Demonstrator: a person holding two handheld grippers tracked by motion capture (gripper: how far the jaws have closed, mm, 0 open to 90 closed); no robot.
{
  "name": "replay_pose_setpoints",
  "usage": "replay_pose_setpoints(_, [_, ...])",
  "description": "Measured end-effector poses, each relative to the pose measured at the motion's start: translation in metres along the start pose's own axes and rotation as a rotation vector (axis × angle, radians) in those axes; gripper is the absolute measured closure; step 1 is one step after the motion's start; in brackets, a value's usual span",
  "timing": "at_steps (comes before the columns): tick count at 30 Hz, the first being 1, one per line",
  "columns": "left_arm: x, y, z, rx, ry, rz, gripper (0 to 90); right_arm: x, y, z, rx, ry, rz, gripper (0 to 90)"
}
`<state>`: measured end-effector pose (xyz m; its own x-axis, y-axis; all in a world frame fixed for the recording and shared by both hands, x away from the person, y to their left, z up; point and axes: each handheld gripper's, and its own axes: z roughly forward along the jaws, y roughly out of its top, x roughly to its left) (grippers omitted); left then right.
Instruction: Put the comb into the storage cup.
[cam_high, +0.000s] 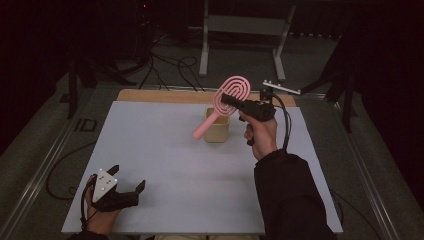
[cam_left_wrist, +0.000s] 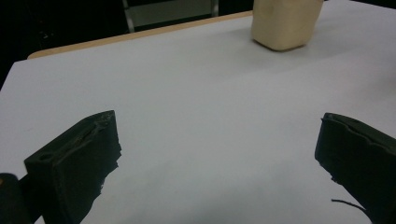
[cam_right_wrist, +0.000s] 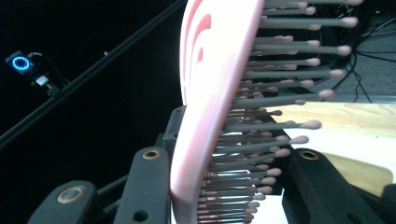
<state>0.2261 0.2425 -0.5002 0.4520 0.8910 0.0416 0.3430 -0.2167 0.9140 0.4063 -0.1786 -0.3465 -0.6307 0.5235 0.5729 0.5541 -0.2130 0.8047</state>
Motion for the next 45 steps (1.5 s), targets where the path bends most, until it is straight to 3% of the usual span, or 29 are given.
replay_pose_setpoints(14, [0.002,-0.001,0.000,-0.005,0.010,-0.011,0.3,-0.006,0.011,0.001,-0.053,-0.027,0.026,64.1])
replay_pose_setpoints(42, [0.000,-0.002,0.003,0.004,0.000,-0.006,0.3,-0.015,0.027,0.005,-0.080,-0.105,0.031,64.0])
replay_pose_setpoints(45, [0.000,-0.002,0.003,0.004,-0.001,-0.002,0.3,-0.019,0.027,0.005,-0.083,-0.107,0.053,64.0])
